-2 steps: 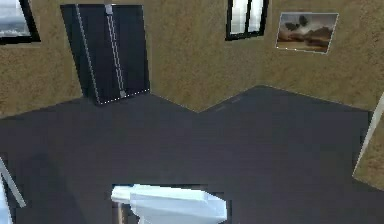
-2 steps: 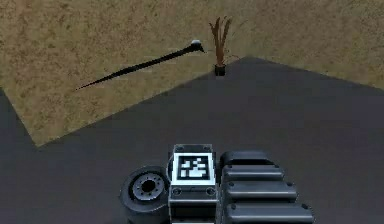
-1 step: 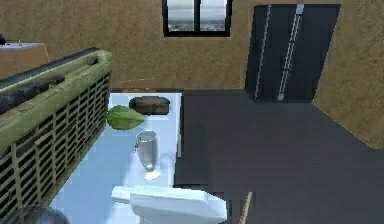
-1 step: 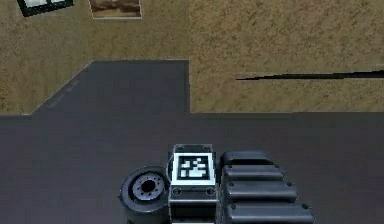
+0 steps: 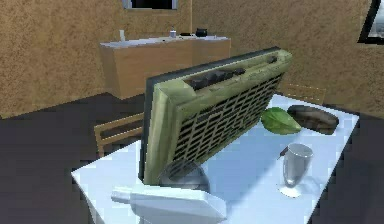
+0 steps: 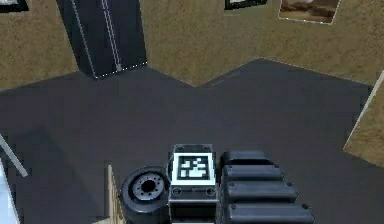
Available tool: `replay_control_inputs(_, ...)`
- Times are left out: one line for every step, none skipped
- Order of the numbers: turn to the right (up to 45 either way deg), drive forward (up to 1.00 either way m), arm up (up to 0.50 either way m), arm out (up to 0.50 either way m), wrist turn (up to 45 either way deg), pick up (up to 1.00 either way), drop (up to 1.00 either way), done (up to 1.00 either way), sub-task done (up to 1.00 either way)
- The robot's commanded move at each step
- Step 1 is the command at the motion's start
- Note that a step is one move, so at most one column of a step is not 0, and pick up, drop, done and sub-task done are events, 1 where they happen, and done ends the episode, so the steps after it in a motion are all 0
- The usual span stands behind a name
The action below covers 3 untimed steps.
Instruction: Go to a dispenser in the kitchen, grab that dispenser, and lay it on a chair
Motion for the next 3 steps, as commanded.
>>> replay_control_inputs(-3.0, 0.0, 0.0, 0.0, 0.0, 0.0, 0.0, 0.0, 0.0)
replay_control_inputs(45.0, 0.0, 0.0, 0.0, 0.0, 0.0, 0.0, 0.0, 0.0)
replay_control_inputs(39.0, 0.0, 0.0, 0.0, 0.0, 0.0, 0.0, 0.0, 0.0)
